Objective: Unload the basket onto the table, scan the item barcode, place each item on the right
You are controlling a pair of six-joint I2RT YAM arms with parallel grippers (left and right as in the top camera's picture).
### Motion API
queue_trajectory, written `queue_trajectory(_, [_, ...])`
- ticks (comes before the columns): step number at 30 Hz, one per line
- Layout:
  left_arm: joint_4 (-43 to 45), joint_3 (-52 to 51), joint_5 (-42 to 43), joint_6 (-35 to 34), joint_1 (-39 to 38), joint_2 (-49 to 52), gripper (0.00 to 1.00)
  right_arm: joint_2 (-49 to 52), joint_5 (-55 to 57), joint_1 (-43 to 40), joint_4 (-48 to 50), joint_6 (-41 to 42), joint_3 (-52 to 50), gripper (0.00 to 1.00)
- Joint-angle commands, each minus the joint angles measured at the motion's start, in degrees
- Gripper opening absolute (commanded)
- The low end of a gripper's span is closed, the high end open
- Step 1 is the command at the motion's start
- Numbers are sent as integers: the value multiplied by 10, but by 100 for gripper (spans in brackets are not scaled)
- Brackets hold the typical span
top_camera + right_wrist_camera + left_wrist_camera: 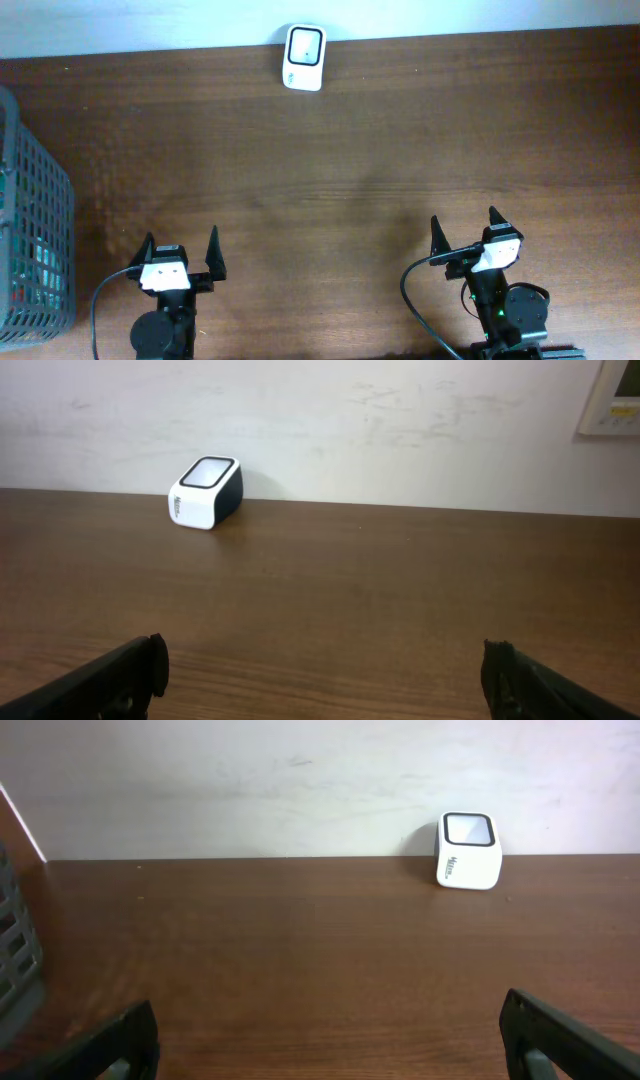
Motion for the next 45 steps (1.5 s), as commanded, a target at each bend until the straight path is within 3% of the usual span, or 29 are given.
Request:
queue_trajectory(1, [-3, -1, 0, 9, 2, -4, 99, -5, 5, -3, -3, 0, -3, 98])
queue_trajectory(23, [26, -1, 8, 9, 2, -4, 99, -5, 5, -3, -3, 0, -3, 98])
queue_trajectory(27, [40, 47, 16, 8, 2, 10, 99, -5, 5, -3, -3, 0, -3, 99])
queue_trajectory(30, [3, 147, 16, 9, 2, 95, 99, -5, 5, -3, -3, 0, -3, 98])
queue_trajectory(34, [-109, 356, 31, 9, 2, 289, 99, -5, 5, -3, -3, 0, -3, 98])
queue_trajectory(40, [-410, 752, 47, 9, 2, 600, 99, -5, 5, -3, -3, 0, -3, 98])
queue_trajectory(42, [-497, 874, 92, 9, 2, 686, 99, -5, 5, -3, -3, 0, -3, 98])
queue_trajectory(45, [-508, 938, 149, 9, 2, 739, 99, -5, 5, -2, -3, 0, -3, 98])
